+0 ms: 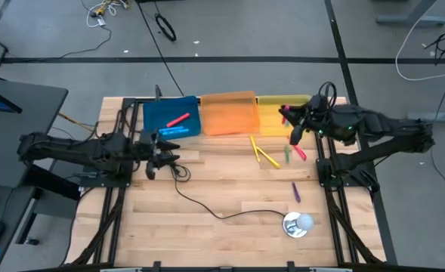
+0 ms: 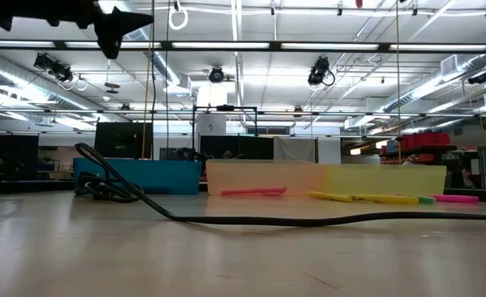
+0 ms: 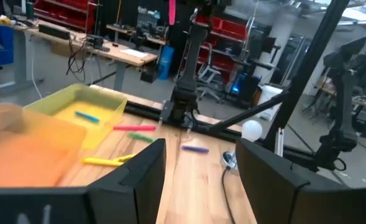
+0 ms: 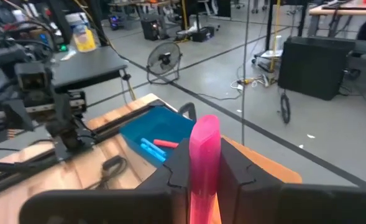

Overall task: Pick & Place Markers
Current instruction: Put the small pink pen into the yellow bin

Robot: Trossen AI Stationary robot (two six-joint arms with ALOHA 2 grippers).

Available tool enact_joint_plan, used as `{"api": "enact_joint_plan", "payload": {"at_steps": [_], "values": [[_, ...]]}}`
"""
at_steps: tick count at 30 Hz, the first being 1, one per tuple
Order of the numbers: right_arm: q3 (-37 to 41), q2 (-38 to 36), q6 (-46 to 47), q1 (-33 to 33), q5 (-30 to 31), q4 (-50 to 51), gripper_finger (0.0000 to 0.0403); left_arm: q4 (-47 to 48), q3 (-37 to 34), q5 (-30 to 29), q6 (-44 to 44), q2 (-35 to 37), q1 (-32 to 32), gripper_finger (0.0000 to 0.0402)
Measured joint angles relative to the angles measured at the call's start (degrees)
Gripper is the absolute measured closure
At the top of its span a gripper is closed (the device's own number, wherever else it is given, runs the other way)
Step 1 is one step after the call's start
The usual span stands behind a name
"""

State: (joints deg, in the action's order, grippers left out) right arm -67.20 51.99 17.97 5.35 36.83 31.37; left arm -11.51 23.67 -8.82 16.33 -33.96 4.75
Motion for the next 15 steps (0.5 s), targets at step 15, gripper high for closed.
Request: {"api": "enact_joint_plan", "payload": {"at_steps": [15], "values": [[19.43, -1.33, 5.78, 1.48, 7.54, -20.09, 0.0369, -2.68, -13.69, 4.61, 3.49, 16.74, 0.0, 0.0202]]}}
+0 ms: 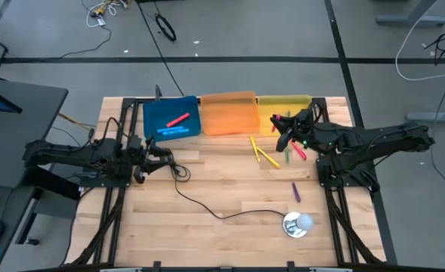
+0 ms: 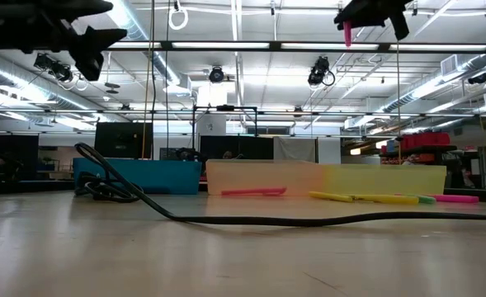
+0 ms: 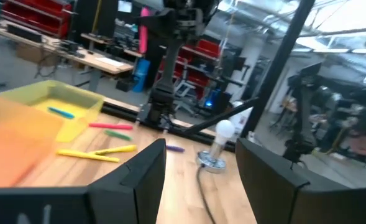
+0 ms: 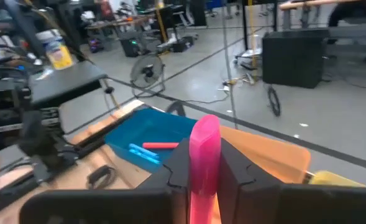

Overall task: Pick & Place Markers
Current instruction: Put the small pink pen into the yellow bin

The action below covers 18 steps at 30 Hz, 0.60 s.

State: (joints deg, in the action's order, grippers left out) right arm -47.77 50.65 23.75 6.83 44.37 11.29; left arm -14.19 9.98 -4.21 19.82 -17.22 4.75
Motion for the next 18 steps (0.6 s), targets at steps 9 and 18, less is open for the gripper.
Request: {"api": "enact_joint_plan", "payload": {"at_steps": [9, 18], "values": [[1.01, 0.02, 1.29, -0.02, 1.8, -0.09, 0.0369, -3.71, -6.81, 1.88, 1.43, 7.18, 0.0, 0.0202], [1.03, -0.53, 0.66, -2.81, 1.74, 0.01, 0.0369, -4.16, -9.47, -1.48, -0.84, 9.5, 0.0, 0.0202]]}}
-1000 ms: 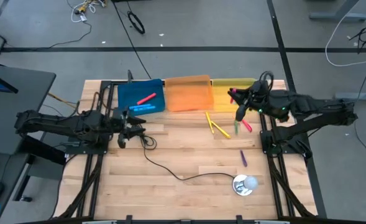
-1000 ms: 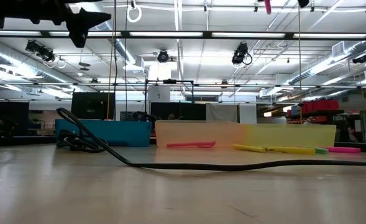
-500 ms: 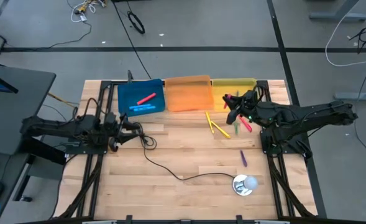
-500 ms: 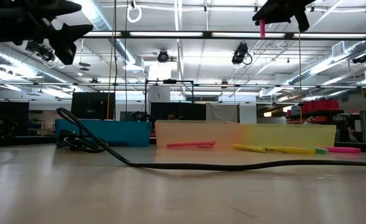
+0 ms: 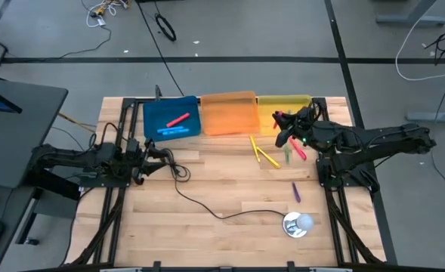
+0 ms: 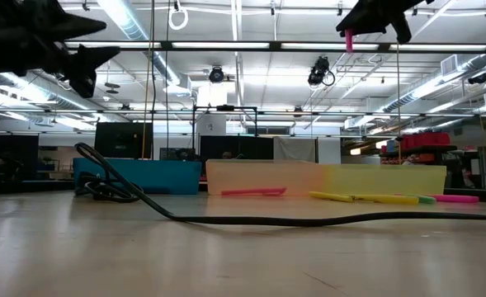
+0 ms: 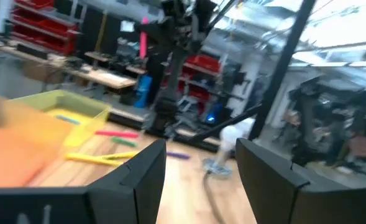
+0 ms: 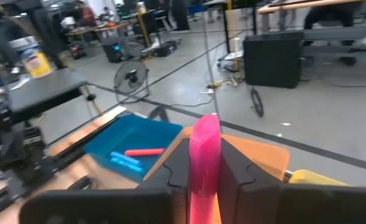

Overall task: Pick & Place Markers
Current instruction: Put the small pink pen into the yellow bin

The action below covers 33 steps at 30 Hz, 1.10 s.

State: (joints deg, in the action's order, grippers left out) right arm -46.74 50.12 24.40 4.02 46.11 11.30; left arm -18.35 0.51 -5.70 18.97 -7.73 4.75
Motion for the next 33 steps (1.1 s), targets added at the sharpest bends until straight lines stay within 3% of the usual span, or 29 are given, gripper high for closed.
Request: {"api": "enact_joint_plan", "payload": {"at_steps": [6, 10, 17, 25, 29, 33], "values": [[-3.97, -0.05, 0.15, -7.77, -1.34, 6.81, 0.0369, 2.52, 0.0, -7.84, 1.39, -0.11, -0.04, 0.0202], [-10.19, 1.74, 0.17, -15.93, -4.95, 18.18, 0.0369, 3.52, 0.0, -7.61, 2.88, -0.13, -0.04, 0.0202], [-20.38, 6.8, 0.0, -31.72, -14.23, 29.23, 0.0369, 3.39, -0.02, -7.62, 2.91, -0.11, -0.04, 0.0202], [-32.14, 18.72, 2.72, -45.32, -27.85, 45.53, 0.0369, 3.31, -0.04, -7.6, 2.88, -0.13, -0.04, 0.0202], [-37.04, 25.88, 3.65, -49.56, -33.51, 56.64, 0.0369, 3.3, -0.04, -7.6, 2.85, -0.13, -0.04, 0.0202], [-39.55, 31.48, 3.03, -52.54, -38.61, 60.8, 0.0369, 3.29, -0.04, -7.59, 2.89, -0.13, -0.04, 0.0202]]}}
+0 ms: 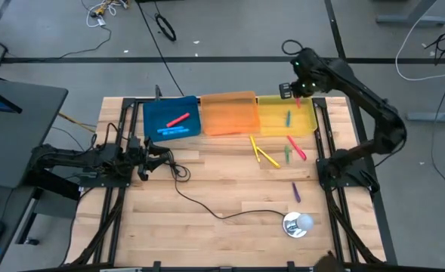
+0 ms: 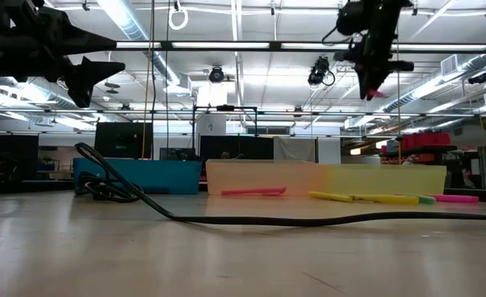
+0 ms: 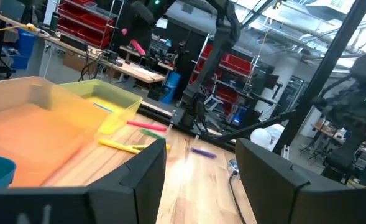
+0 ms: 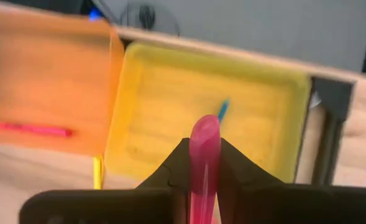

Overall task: Pick & Place Markers
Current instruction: Put the small pink pen into the yellow bin

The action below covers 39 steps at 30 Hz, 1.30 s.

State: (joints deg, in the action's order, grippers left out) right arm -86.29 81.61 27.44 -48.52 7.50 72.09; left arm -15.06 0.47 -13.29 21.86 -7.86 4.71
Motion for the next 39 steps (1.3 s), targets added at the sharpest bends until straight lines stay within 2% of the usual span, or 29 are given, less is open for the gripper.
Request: {"api": "enact_joint_plan", "payload": {"at_steps": [2, 6, 10, 23, 39], "values": [[-0.43, 2.29, -0.09, -1.36, -2.75, 1.13, 0.0369, -0.05, -0.01, -0.57, 0.15, 0.0, 0.0, 0.0202], [-0.43, 5.21, 0.03, -3.54, -4.55, 2.9, 0.0369, -0.6, -0.02, -12.12, 4.27, 0.02, -0.04, 0.0202], [-0.44, 6.15, 0.51, -4.99, -4.53, 2.76, 0.0369, -0.82, -0.02, -16.79, 4.49, 0.0, 0.0, 0.0202], [0.75, 8.58, 0.6, -7.18, -4.08, -4.18, 0.0369, -0.86, -0.02, -16.49, 4.51, 0.0, 0.0, 0.0202], [16.13, 16.16, 4.19, -4.23, -10.13, -14.77, 0.0369, -0.82, -0.04, -16.43, 4.51, 0.0, 0.0, 0.0202]]}}
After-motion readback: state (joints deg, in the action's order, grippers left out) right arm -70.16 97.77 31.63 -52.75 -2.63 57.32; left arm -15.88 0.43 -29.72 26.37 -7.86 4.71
